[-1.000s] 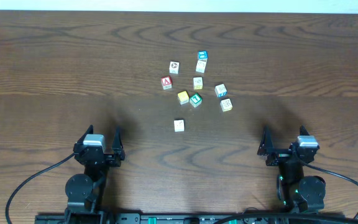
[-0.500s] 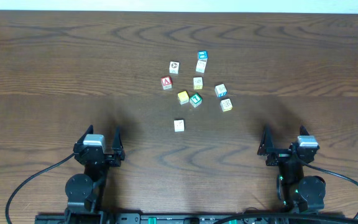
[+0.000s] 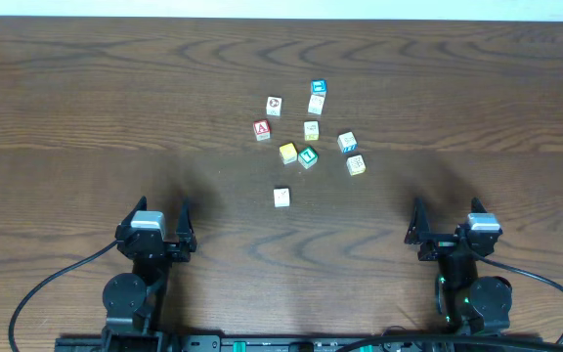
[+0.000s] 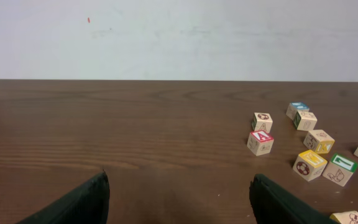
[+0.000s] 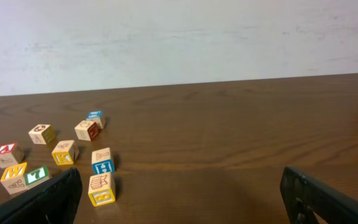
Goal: Lift 5 blocks
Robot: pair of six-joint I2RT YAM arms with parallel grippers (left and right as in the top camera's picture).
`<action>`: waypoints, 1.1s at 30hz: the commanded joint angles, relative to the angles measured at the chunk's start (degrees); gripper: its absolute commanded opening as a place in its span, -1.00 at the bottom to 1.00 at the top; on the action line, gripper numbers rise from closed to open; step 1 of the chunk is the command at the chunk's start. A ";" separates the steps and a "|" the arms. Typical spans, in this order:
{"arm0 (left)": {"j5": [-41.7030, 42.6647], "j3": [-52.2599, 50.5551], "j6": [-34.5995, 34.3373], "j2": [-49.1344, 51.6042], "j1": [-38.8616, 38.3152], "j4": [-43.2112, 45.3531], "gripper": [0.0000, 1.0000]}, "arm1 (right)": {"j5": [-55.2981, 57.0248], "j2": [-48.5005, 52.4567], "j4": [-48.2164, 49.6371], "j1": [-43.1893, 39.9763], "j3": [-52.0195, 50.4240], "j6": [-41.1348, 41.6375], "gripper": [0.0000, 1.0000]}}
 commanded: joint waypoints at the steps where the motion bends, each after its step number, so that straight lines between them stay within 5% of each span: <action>1: 1.01 -0.63 -0.44 -0.26 0.28 -2.36 0.45 | -0.26 -0.33 -0.07 -0.13 -0.26 -0.74 0.99; 33: 0.98 -0.63 -0.44 -0.26 0.28 -2.36 0.45 | 0.81 -0.33 0.09 -0.13 -0.26 -0.74 0.99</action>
